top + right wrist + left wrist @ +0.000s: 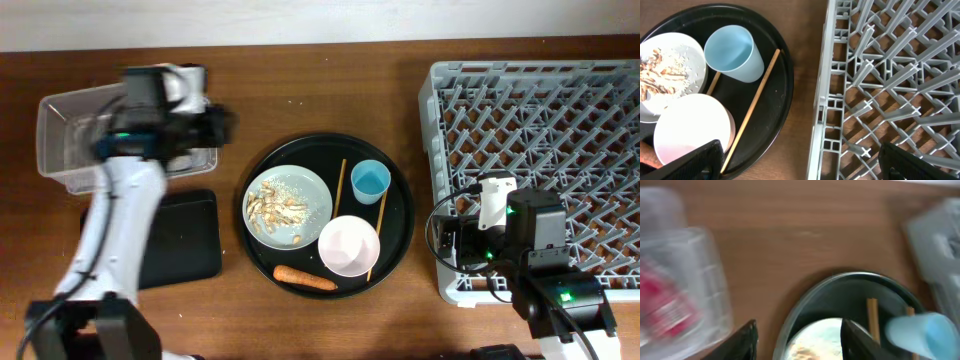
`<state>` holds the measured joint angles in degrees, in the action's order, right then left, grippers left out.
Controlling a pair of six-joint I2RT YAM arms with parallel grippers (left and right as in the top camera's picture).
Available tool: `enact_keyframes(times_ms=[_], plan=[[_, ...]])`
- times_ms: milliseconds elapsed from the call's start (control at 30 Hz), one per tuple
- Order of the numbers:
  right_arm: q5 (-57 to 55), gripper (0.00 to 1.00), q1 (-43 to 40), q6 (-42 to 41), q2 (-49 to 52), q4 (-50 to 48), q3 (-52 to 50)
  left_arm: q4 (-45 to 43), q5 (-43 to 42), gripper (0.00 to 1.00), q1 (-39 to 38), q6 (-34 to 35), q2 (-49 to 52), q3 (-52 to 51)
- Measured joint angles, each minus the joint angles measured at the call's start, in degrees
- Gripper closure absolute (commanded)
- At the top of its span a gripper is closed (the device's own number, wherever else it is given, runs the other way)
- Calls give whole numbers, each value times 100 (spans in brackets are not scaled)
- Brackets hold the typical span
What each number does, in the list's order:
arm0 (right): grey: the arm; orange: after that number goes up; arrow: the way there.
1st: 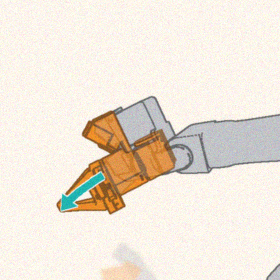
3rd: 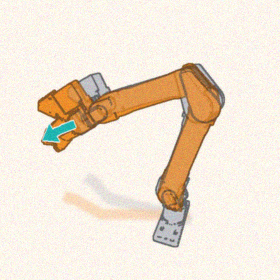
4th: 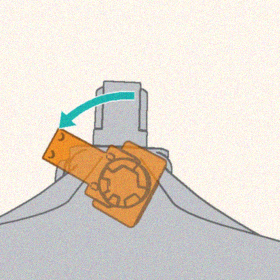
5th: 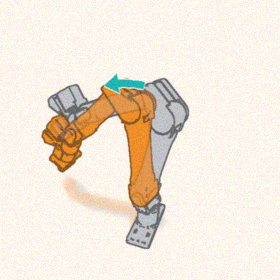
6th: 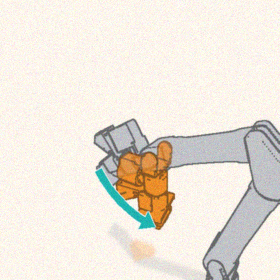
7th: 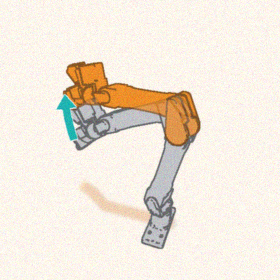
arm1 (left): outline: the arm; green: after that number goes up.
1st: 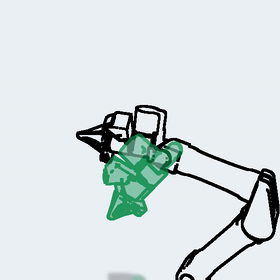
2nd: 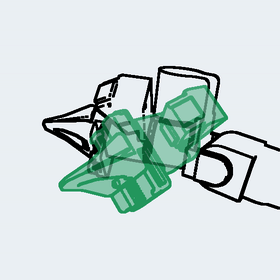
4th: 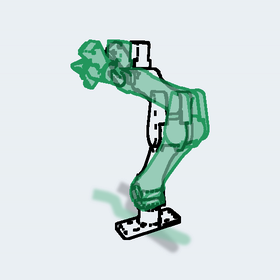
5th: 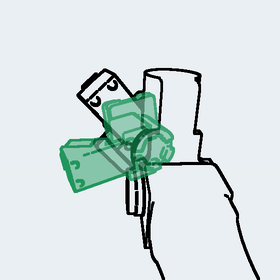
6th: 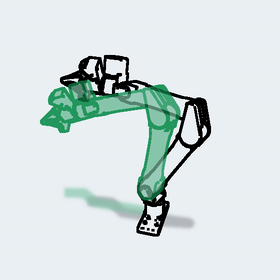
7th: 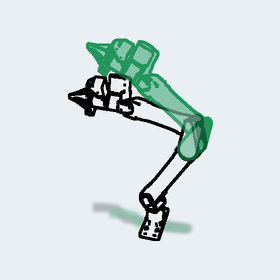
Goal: Sort waste into correct bins and load items into the dishwasher rack
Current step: 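Grasp the light-blue cup with the left gripper and lift it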
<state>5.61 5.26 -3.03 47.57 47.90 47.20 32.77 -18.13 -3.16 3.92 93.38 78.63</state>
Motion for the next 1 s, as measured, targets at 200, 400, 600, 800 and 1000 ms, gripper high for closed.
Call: enact_keyframes(times_ms=[200,400,600,800,1000], plan=[[0,2,0,2,2,151,4,-741,455,47,-2396,0,695,15],[0,2,0,0,0,162,4,-887,518,85,-2988,2,1869,15],[-7,2,0,-2,0,136,4,-901,551,100,-2865,20,2009,35],[-144,2,-2,-595,341,-1305,31,-1163,-2461,100,-1349,929,1722,280],[3960,2,7,793,1360,-2839,22,-1252,-6345,100,-811,1051,1694,315]])
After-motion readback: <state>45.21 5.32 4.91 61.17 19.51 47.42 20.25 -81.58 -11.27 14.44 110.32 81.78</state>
